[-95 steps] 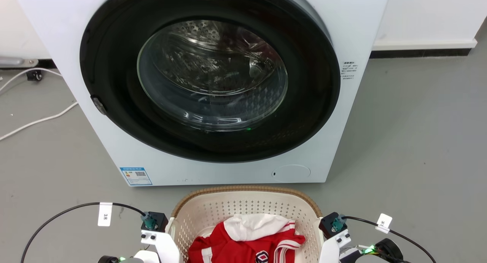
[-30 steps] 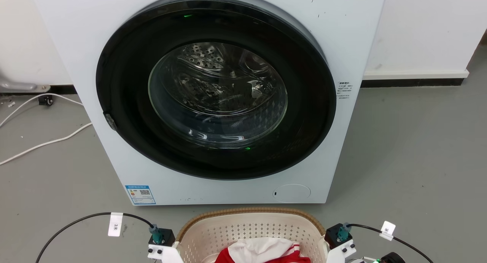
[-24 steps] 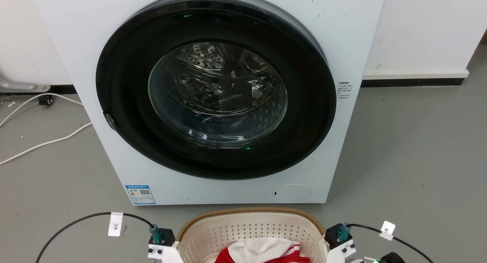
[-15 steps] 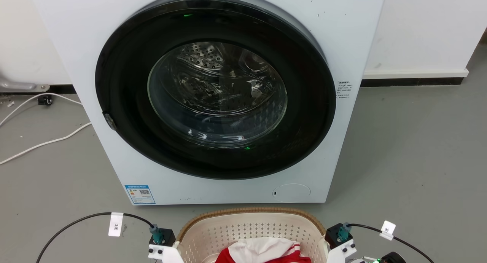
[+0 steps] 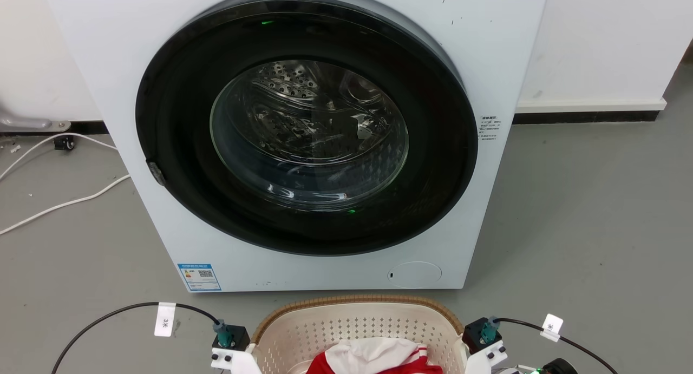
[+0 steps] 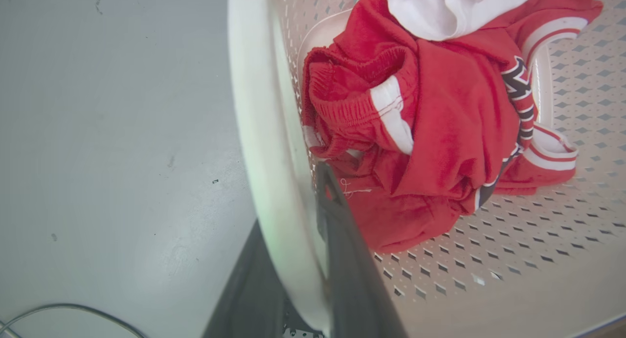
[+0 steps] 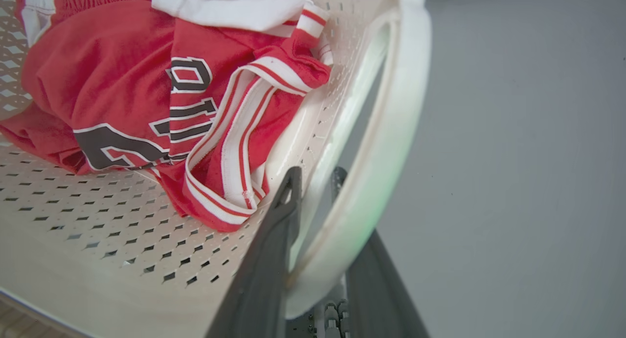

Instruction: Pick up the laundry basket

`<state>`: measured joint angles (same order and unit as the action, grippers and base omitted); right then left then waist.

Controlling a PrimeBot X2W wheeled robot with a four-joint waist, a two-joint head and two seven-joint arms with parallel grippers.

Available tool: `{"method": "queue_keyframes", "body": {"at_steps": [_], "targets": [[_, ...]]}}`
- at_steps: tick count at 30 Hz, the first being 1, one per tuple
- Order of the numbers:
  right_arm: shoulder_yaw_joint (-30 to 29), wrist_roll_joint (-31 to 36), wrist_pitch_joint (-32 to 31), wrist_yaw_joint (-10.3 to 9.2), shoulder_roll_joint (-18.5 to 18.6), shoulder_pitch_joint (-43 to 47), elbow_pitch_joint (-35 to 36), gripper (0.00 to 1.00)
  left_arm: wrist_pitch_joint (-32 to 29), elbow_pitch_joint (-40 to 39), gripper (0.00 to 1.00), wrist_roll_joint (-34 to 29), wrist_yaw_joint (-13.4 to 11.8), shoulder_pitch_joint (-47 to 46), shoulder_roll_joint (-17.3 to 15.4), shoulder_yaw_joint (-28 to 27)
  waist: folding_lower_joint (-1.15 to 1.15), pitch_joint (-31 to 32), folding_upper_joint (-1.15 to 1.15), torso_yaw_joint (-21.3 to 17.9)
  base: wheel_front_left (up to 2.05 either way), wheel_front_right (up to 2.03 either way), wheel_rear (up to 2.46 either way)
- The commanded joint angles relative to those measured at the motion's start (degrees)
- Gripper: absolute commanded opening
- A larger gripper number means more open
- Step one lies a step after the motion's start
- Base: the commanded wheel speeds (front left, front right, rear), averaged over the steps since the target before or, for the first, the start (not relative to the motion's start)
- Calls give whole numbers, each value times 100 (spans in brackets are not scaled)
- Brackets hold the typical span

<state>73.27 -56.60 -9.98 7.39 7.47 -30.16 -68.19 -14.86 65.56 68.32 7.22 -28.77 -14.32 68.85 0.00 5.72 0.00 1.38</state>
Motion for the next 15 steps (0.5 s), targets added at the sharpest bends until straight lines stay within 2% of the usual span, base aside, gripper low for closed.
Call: {"method": "queue_keyframes", "body": {"at_steps": [1,15], "targets": [[19,-13,21,19,5,-32,49,0,30,-15,0,16,37,-81,11,32,0,0,0,2,0,0,0],[19,41,16,19,20,20,64,0,62,-2,0,137,38,-78,25,147,0,19,0,16,0,0,0]]}}
